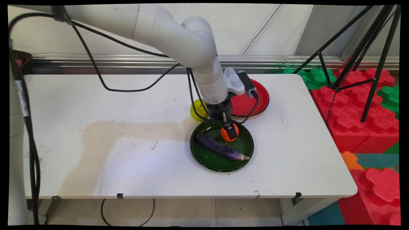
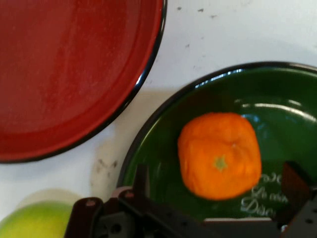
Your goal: Pick up the mandarin from the green plate, then place the picked object on the red plate
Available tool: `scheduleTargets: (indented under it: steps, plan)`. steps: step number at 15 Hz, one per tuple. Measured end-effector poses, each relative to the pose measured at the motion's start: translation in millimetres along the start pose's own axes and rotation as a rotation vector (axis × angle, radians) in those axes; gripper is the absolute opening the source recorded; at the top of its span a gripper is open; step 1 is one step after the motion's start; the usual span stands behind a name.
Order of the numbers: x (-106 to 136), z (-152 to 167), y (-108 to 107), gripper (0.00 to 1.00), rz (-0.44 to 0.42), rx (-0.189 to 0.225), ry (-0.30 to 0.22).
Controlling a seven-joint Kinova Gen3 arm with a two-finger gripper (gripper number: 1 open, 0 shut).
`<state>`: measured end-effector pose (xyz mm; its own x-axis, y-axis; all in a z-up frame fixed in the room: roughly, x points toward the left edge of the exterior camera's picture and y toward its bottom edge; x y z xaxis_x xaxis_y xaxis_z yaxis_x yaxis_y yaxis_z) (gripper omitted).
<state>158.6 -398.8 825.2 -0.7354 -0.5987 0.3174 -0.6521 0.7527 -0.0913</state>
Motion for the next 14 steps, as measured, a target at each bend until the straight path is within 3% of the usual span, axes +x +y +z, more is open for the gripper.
scheduleTargets:
  steps: [7,8,14]
  plan:
    - [9,28,1,1.00,-0.036,-0.022,0.007]
    - [9,30,2,0.00,-0.040,-0.024,0.008]
    - [7,27,3,0.00,-0.046,-0.010,0.012]
